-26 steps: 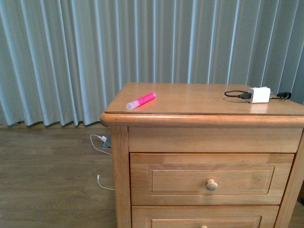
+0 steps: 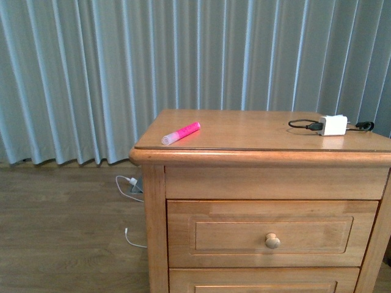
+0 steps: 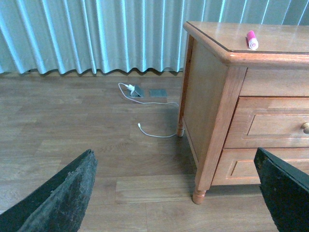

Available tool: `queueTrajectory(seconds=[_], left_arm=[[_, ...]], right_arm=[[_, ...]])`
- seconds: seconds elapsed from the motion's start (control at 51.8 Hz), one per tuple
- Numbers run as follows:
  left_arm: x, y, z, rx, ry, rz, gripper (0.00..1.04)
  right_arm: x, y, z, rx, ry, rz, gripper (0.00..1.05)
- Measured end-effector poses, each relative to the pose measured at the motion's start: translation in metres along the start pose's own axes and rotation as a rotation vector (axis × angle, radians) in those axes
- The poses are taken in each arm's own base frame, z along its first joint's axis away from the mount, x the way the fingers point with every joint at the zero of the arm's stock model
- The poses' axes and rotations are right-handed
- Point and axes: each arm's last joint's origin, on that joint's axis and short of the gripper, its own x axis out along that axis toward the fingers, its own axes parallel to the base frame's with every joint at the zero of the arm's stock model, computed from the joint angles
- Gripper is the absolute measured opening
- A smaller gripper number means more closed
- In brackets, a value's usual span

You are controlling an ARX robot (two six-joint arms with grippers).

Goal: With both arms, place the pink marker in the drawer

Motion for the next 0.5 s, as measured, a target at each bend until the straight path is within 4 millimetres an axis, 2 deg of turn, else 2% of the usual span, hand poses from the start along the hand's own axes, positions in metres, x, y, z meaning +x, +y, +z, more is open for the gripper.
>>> queueTrajectory(seconds=[0.502], left_arm=[[0.0000,0.0000,0.0000,0.000,0.000,0.000,0.99]], right_arm=[[0.0000,0.0000,0.0000,0.000,0.000,0.000,0.96]])
